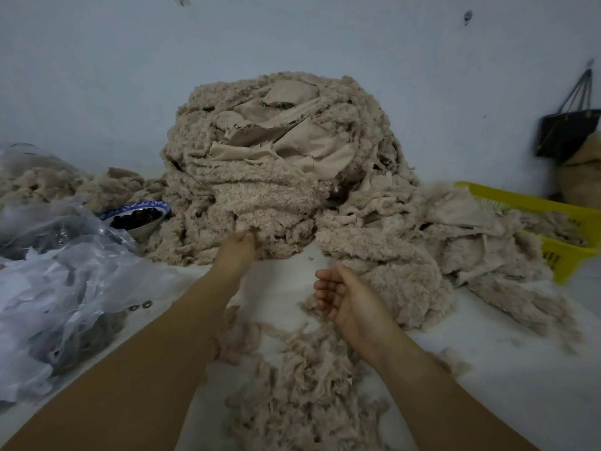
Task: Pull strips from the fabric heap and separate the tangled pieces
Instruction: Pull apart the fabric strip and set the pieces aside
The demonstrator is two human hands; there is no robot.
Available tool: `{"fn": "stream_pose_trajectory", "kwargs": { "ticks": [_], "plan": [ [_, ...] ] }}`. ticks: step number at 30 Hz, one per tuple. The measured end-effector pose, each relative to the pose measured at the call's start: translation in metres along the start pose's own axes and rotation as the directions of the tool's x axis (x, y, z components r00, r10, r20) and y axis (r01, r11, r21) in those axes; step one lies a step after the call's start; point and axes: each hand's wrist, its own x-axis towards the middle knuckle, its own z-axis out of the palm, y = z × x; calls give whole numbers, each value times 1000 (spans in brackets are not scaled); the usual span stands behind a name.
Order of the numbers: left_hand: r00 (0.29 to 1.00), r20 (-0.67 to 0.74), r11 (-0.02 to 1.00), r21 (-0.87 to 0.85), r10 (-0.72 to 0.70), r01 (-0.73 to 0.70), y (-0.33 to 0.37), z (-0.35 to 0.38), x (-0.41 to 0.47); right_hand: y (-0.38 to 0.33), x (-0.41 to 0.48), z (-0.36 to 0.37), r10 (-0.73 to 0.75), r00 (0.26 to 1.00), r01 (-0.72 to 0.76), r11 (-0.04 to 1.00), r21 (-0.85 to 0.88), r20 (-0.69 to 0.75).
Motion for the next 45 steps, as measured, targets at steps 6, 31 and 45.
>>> {"fn": "stream_pose_trajectory", "kwargs": {
  "ticks": [6,31,45],
  "plan": [
    [996,-39,997,1,76,-76,-9,-7,-24,1,3,0,8,1000,-8,1000,5,-3],
    [993,4,857,-506,-117,103,45,4,13,1,2,2,15,1000,-15,1000,-1,1],
    [833,493,881,241,251,-407,-12,-8,-118,6,-1,8,27,993,-10,989,-145,112]
  ]
}}
